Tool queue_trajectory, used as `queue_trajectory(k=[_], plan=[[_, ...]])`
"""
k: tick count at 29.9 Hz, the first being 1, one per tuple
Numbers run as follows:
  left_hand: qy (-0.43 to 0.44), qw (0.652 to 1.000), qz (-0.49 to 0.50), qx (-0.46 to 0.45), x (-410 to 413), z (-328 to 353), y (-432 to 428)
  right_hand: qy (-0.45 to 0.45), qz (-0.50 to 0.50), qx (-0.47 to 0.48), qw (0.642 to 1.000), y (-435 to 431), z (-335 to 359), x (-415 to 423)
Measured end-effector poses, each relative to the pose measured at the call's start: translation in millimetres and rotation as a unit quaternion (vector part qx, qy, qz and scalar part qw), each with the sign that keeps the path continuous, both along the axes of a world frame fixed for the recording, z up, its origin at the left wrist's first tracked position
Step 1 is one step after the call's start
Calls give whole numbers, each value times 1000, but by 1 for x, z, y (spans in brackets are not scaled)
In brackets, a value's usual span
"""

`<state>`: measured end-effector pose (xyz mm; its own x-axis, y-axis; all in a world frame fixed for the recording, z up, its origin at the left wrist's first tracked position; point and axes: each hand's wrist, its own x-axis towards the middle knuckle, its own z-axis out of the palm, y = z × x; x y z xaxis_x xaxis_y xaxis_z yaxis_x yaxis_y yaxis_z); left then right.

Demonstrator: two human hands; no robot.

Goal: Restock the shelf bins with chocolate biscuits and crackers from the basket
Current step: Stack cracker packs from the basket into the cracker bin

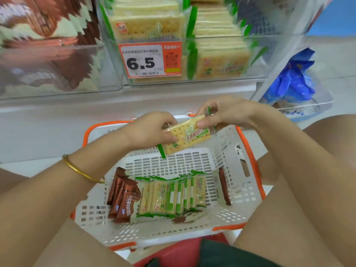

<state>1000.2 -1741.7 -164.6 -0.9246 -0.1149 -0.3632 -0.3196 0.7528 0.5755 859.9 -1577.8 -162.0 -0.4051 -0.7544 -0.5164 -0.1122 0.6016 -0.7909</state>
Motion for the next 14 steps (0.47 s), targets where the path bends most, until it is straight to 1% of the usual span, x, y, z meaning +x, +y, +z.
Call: queue_trajectory(k=[6,8,10,12,13,14], plan=[[71,992,27,100,3,52,-1,-12,-74,-115,991,21,43,6],[114,988,32,100,1,69,1,0,-107,-159,981,24,58,5],[219,973,46,51,-7,86,3,19,-163,-223,961,26,73,-3],[346,934,80,49,-15,106,4,34,-239,-298,924,26,90,-16],[394,915,85,35,-19,115,3,39,-278,-329,902,24,96,-25],[428,901,76,-14,-23,121,1,42,-313,-352,881,20,101,-33]])
